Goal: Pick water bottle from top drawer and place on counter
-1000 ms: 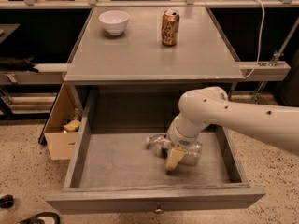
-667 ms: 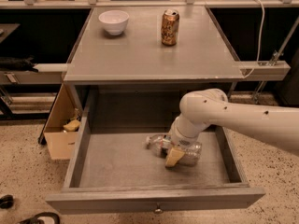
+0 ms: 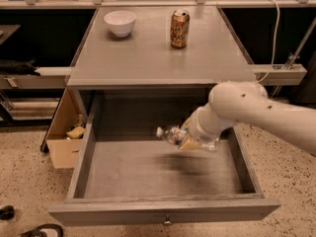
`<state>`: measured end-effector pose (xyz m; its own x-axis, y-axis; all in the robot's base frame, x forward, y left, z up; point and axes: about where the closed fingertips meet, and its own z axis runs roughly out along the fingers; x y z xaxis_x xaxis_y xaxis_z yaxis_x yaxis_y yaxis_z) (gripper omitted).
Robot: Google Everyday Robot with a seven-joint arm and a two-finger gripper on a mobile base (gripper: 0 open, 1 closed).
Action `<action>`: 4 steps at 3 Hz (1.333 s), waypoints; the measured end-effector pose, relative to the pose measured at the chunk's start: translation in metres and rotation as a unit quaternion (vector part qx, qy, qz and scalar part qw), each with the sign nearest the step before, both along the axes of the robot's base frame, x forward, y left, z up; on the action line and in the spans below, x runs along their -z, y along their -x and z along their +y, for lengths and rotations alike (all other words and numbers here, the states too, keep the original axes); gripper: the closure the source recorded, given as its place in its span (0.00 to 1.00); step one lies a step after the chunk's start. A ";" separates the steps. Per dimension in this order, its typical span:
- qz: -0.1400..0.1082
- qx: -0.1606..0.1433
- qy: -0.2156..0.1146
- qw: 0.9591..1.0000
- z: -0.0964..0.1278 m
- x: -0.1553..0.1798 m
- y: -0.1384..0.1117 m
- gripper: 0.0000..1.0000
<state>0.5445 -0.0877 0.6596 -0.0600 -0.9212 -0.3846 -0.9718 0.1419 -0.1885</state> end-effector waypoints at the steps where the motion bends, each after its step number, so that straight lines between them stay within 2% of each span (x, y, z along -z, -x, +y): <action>1: -0.060 0.002 -0.041 0.997 -0.018 -0.063 -0.003 1.00; 2: -0.060 0.002 -0.041 0.997 -0.018 -0.063 -0.003 1.00; 3: -0.090 -0.005 -0.050 0.995 -0.015 -0.102 -0.014 1.00; 4: -0.143 -0.022 -0.057 0.988 -0.004 -0.166 -0.034 1.00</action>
Offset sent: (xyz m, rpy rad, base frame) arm 0.0038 -0.0128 0.0559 0.0707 -0.1066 -0.0039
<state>0.5781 -0.0919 0.8252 0.1047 -0.8704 -0.4811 -0.8864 0.1377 -0.4420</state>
